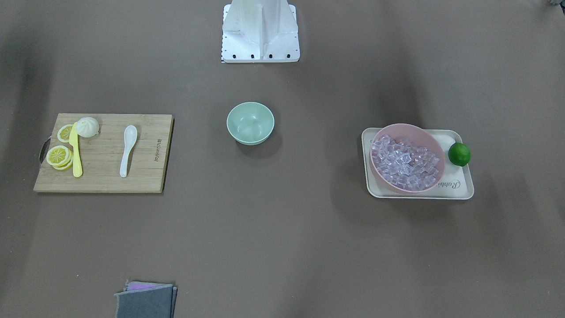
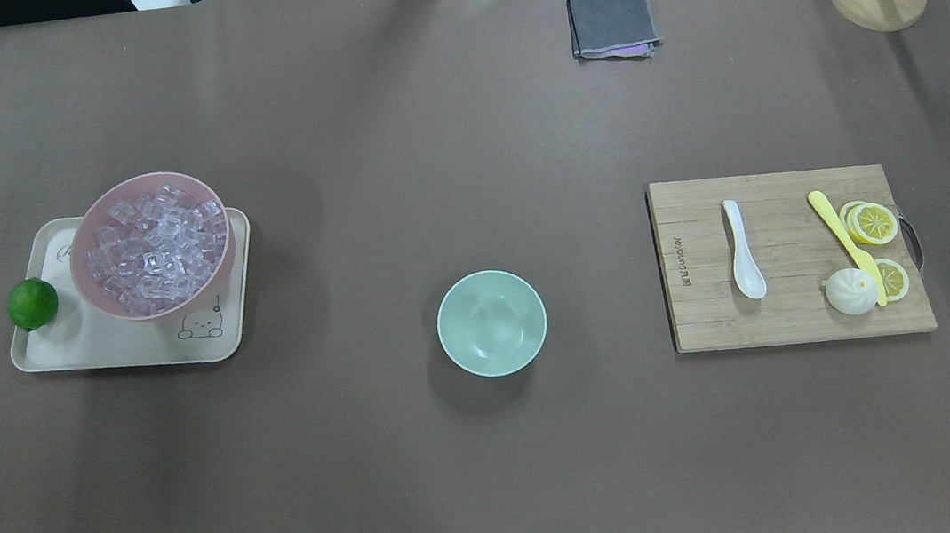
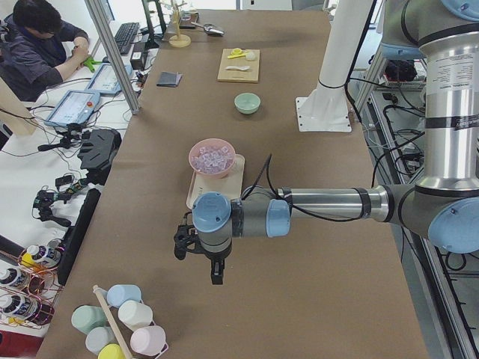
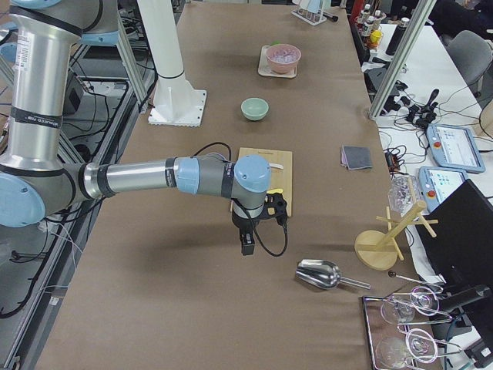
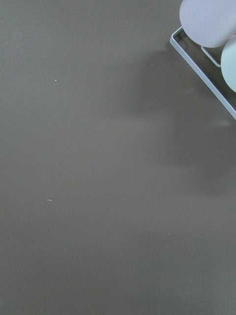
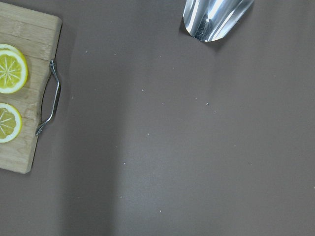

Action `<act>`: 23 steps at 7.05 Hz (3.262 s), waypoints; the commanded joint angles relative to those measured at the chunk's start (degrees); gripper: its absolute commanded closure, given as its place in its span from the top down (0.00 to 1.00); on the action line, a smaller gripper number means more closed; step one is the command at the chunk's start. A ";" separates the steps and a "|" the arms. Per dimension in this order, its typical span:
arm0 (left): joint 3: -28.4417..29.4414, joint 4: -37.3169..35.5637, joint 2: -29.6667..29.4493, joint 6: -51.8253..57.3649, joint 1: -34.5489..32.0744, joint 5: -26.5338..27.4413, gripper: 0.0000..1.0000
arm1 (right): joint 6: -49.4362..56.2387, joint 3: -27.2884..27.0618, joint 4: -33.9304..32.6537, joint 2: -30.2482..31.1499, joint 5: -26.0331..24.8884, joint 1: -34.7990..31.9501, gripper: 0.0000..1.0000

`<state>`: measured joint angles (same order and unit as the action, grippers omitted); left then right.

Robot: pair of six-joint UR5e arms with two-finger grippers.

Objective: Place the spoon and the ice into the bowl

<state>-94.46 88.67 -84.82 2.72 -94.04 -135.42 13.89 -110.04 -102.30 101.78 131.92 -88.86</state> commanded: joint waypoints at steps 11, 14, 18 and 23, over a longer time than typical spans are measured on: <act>-5.15 16.34 -1.84 -0.69 0.00 -0.19 0.98 | -1.41 -0.44 20.80 0.71 3.34 -0.26 1.00; -4.25 27.67 -1.67 -2.87 0.00 -0.63 0.98 | -1.84 -0.09 26.28 -0.44 3.95 -0.26 1.00; -6.17 42.58 -4.55 -19.49 13.22 -2.13 0.98 | -20.25 -0.70 33.97 -1.32 5.19 5.87 1.00; -7.31 49.06 -12.03 -49.36 37.03 15.65 0.98 | -38.92 -3.43 39.46 -2.02 -1.58 15.72 1.00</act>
<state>-101.37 137.73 -95.08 -41.63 -63.68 -127.00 -22.81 -112.95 -62.98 99.79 131.67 -74.70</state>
